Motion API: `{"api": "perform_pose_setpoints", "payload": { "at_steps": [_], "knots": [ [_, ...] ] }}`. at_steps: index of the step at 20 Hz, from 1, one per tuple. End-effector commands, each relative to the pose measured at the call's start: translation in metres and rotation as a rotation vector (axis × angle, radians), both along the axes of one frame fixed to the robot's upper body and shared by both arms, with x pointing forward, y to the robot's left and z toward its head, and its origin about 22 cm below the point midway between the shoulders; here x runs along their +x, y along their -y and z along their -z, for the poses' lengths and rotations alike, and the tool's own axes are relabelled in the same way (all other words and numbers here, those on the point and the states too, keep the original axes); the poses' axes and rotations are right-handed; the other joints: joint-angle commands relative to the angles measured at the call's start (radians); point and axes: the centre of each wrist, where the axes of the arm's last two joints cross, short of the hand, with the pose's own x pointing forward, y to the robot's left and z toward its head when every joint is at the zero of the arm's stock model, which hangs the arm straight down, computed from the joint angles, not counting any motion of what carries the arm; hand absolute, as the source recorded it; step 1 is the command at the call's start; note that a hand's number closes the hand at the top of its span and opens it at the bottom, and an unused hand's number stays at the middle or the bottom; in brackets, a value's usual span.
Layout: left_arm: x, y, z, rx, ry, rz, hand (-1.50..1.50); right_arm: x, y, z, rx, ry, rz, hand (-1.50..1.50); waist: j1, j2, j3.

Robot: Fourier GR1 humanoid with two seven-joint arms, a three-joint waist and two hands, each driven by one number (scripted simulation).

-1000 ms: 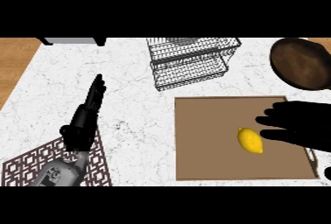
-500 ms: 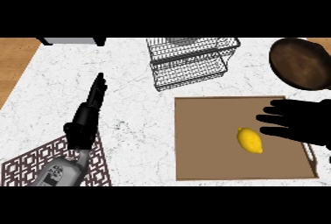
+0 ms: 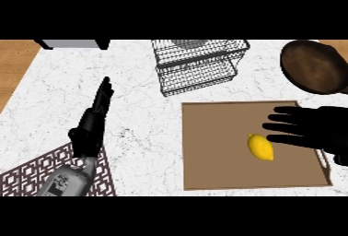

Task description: Pick the lemon from the tray and place it in the tiered basket

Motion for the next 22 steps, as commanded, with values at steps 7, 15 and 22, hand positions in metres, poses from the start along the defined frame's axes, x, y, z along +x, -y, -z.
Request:
{"api": "perform_pose_setpoints", "payload": {
  "at_steps": [7, 15, 22],
  "knots": [
    [-0.009, -0.011, 0.011, -0.003, -0.001, -0.005, 0.0, 0.026, -0.008, 0.024, -0.037, -0.066, 0.017, -1.5, -0.004, -0.002, -0.001],
    [-0.004, 0.01, 0.006, 0.012, 0.005, -0.006, 0.0, 0.053, 0.011, 0.046, -0.027, -0.126, 0.005, -1.5, -0.002, -0.001, 0.0],
    [-0.014, -0.018, -0.005, 0.017, 0.001, -0.028, 0.0, 0.026, -0.005, 0.058, -0.027, -0.153, -0.015, -1.5, -0.011, -0.006, -0.001]
  ]
}}
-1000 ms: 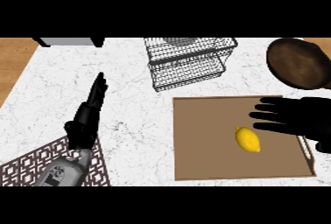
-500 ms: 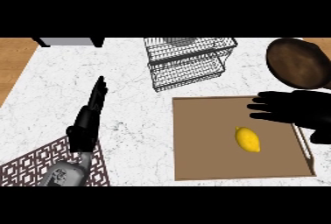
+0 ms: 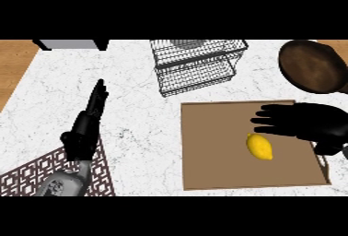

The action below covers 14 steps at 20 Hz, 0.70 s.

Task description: Pick the lemon from the tray and place it in the tiered basket

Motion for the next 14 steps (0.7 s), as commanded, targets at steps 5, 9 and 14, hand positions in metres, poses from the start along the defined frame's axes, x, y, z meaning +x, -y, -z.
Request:
{"api": "perform_pose_setpoints", "payload": {
  "at_steps": [5, 9, 14],
  "knots": [
    [0.007, -0.011, 0.004, -0.02, -0.003, 0.012, 0.0, 0.019, 0.005, 0.001, -0.022, -0.1, -0.027, -1.5, 0.001, 0.002, 0.0],
    [0.007, -0.014, 0.008, 0.001, 0.012, -0.006, 0.0, 0.016, -0.02, 0.005, -0.03, -0.123, -0.028, -1.5, -0.001, 0.001, -0.001],
    [0.0, 0.021, 0.011, 0.015, 0.02, -0.009, 0.0, 0.02, -0.032, 0.017, -0.055, -0.11, -0.014, -1.5, 0.001, 0.001, 0.0]
  ]
}}
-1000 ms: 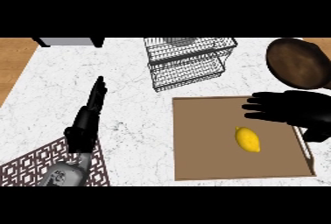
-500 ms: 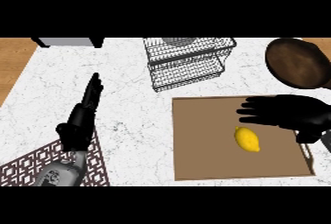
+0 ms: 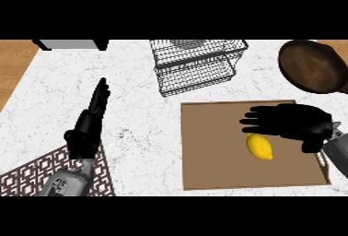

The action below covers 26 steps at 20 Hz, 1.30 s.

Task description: Pick the lemon from the tray and place it in the tiered basket

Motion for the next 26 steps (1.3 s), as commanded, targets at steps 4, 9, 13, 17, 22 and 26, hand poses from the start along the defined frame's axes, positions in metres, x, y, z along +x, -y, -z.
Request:
{"api": "perform_pose_setpoints", "payload": {
  "at_steps": [4, 9, 13, 17, 22, 26],
  "knots": [
    [-0.007, 0.0, -0.002, 0.002, -0.006, -0.004, 0.0, -0.001, -0.003, 0.002, -0.022, -0.075, -0.024, -1.5, -0.003, -0.001, 0.0],
    [0.007, 0.01, 0.0, 0.014, 0.0, 0.012, 0.0, -0.003, -0.01, 0.036, -0.027, -0.073, -0.021, -1.5, -0.003, 0.0, 0.0],
    [0.007, -0.011, -0.001, -0.009, 0.011, 0.019, 0.0, 0.013, -0.007, 0.038, -0.017, -0.093, -0.01, -1.5, 0.003, 0.002, 0.0],
    [-0.003, 0.006, 0.005, -0.009, 0.001, -0.011, 0.0, -0.005, -0.021, 0.036, 0.01, -0.119, -0.01, -1.5, -0.003, -0.001, 0.0],
    [-0.005, -0.008, 0.004, -0.001, -0.007, 0.015, 0.0, -0.004, -0.009, 0.064, 0.021, -0.135, 0.012, -1.5, 0.002, 0.001, 0.0],
    [0.005, 0.009, 0.006, -0.016, -0.008, 0.012, 0.0, -0.014, -0.024, 0.074, 0.074, -0.141, 0.019, -1.5, -0.004, 0.0, 0.0]
  ]
}}
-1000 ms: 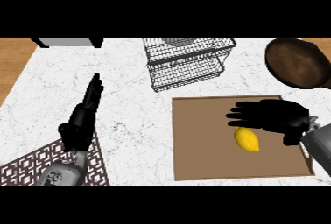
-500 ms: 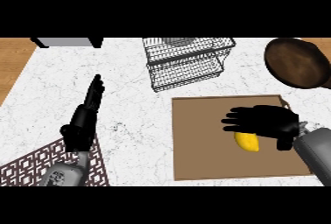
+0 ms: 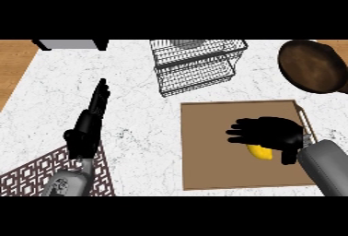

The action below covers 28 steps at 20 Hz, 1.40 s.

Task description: Pick the lemon from the tray and place it in the tiered basket

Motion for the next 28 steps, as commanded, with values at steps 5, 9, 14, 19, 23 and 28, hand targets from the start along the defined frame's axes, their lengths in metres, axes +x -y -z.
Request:
{"api": "perform_pose_setpoints", "payload": {
  "at_steps": [5, 9, 14, 19, 23, 28],
  "knots": [
    [-0.004, 0.01, -0.011, -0.011, 0.003, -0.005, 0.0, -0.003, 0.001, 0.023, 0.139, 0.083, -0.045, 1.5, 0.001, 0.0, 0.001],
    [0.008, 0.0, -0.002, -0.012, 0.01, -0.001, 0.0, 0.006, -0.016, 0.026, 0.147, 0.148, -0.08, 1.5, 0.002, 0.002, 0.0],
    [-0.006, -0.014, -0.001, 0.002, 0.009, -0.006, 0.0, 0.0, -0.059, 0.03, 0.052, 0.205, 0.22, 1.5, 0.006, -0.005, -0.002],
    [-0.005, -0.006, 0.004, 0.008, -0.018, -0.023, 0.0, -0.003, -0.097, 0.038, -0.138, 0.23, 0.609, 1.5, -0.019, -0.02, -0.008],
    [-0.004, -0.009, 0.005, 0.017, -0.021, -0.013, 0.0, -0.004, -0.164, 0.008, -0.137, 0.355, 0.801, 1.5, -0.006, -0.018, -0.005],
    [0.0, 0.002, -0.001, 0.012, -0.008, 0.028, 0.0, -0.016, -0.205, -0.042, -0.111, 0.503, 0.987, 1.5, 0.023, -0.012, -0.001]
  ]
}}
